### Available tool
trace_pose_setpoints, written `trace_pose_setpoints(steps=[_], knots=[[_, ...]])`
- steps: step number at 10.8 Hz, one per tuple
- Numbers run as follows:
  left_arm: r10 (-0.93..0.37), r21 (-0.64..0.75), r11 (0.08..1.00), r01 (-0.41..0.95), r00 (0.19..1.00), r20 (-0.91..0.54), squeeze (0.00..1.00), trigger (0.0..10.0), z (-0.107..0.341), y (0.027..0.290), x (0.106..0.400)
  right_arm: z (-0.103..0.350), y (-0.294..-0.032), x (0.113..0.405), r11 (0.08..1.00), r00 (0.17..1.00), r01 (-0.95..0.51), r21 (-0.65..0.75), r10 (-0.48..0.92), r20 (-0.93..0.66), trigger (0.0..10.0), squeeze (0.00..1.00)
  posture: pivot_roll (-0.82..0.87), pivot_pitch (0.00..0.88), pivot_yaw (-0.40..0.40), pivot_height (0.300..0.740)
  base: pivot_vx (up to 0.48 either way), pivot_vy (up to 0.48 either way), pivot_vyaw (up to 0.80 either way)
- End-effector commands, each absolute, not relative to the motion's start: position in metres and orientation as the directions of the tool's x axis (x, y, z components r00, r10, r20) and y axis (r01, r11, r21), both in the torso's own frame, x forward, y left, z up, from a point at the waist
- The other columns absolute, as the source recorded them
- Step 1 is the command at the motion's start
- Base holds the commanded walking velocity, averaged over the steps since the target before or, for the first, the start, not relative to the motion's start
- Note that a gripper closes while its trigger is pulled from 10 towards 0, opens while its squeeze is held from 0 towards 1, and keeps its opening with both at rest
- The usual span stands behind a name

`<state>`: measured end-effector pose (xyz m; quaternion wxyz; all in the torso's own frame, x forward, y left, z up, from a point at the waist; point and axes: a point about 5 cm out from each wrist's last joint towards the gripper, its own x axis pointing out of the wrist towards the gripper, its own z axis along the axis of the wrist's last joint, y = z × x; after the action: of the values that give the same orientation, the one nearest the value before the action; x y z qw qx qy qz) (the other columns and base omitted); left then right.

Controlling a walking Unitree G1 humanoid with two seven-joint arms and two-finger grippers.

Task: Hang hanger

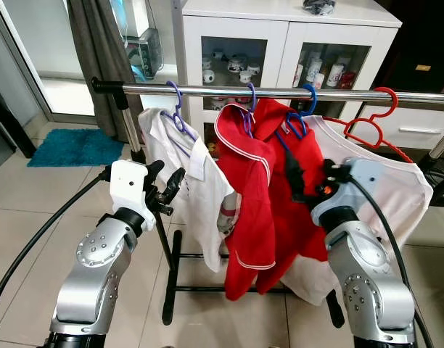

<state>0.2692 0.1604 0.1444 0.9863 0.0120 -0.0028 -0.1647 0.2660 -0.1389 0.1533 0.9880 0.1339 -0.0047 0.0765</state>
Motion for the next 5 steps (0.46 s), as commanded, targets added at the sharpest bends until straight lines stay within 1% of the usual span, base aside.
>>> trace_pose_setpoints(steps=[1, 3, 5], knots=[[-0.313, 0.038, 0.949, 0.312, 0.95, 0.016, 0.0, 10.0, 0.1487, 0.1591, 0.2689, 0.1549, -0.134, 0.2659, 0.945, 0.981, -0.192, 0.263, 0.193, 0.025, 10.0, 0.0, -0.07, 0.0, -0.01, 0.74, 0.0, -0.262, 0.0], [-0.316, 0.039, 0.948, 0.316, 0.948, 0.017, 0.0, 10.0, 0.149, 0.1569, 0.2681, 0.1543, -0.1334, 0.265, 0.942, 0.978, -0.204, 0.265, 0.208, 0.013, 10.0, 0.0, -0.07, 0.0, -0.018, 0.74, 0.0, -0.321, 0.0], [-0.328, 0.05, 0.944, 0.327, 0.945, 0.01, 0.0, 10.0, 0.1478, 0.1573, 0.2702, 0.1527, -0.134, 0.2634, 0.943, 0.978, -0.203, 0.263, 0.209, 0.005, 10.0, 0.0, -0.08, 0.0, -0.002, 0.74, 0.0, -0.324, 0.0]])
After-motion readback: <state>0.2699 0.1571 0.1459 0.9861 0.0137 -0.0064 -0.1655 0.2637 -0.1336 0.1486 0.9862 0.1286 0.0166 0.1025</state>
